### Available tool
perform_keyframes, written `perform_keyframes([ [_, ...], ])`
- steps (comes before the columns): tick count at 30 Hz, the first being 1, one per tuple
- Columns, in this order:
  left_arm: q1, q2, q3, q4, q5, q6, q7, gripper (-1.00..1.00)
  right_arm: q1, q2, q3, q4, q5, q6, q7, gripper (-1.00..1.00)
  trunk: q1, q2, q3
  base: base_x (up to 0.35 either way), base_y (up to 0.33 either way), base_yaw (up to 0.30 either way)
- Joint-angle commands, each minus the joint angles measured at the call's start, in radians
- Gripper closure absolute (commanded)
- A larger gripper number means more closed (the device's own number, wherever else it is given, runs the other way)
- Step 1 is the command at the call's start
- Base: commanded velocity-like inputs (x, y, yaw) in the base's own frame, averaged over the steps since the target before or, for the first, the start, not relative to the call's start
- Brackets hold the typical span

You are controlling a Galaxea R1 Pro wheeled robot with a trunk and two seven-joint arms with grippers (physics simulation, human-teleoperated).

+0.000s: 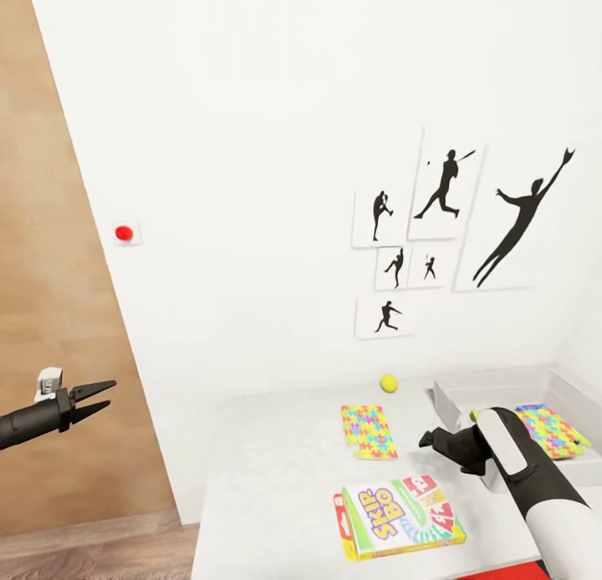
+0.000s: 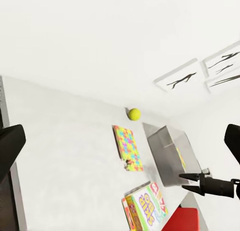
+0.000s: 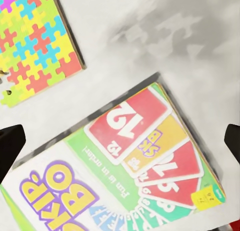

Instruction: Put all the toys in the child's room - the three board games (two on the bed and one on the table), the two jigsaw puzzles on the table, and the tennis ball on the table - inside the toy box on the table in the child's room.

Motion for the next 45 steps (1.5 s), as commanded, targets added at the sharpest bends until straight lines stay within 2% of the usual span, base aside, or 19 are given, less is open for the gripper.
perform_keyframes([
  [1,0.000,0.000,0.000,0.000,0.003,0.008,-0.001,-1.00,-0.001,0.000,-0.001,-0.001,-0.010,0.002,-0.010,-1.00,0.000,-0.001,-0.002,0.000,0.000,0.000],
  [15,0.000,0.000,0.000,0.000,0.002,0.008,-0.001,-1.00,-0.004,0.000,0.001,0.026,-0.010,0.001,-0.009,-1.00,0.000,-0.001,-0.025,0.000,0.000,0.000],
  [22,0.000,0.001,0.000,0.000,0.003,0.008,-0.001,-1.00,-0.004,-0.002,0.002,0.046,-0.009,-0.044,-0.006,-1.00,0.000,-0.001,-0.037,0.000,0.000,0.000],
  [35,0.000,0.001,0.000,0.000,0.002,0.008,-0.001,-1.00,-0.004,0.000,0.000,0.059,0.053,-0.061,0.000,-1.00,0.000,-0.001,-0.058,0.000,0.000,0.000],
  [45,0.000,0.000,0.000,0.000,0.002,0.008,-0.001,-1.00,-0.004,-0.002,0.001,0.060,0.065,-0.065,0.019,-1.00,0.000,-0.001,-0.074,0.000,0.000,0.000],
])
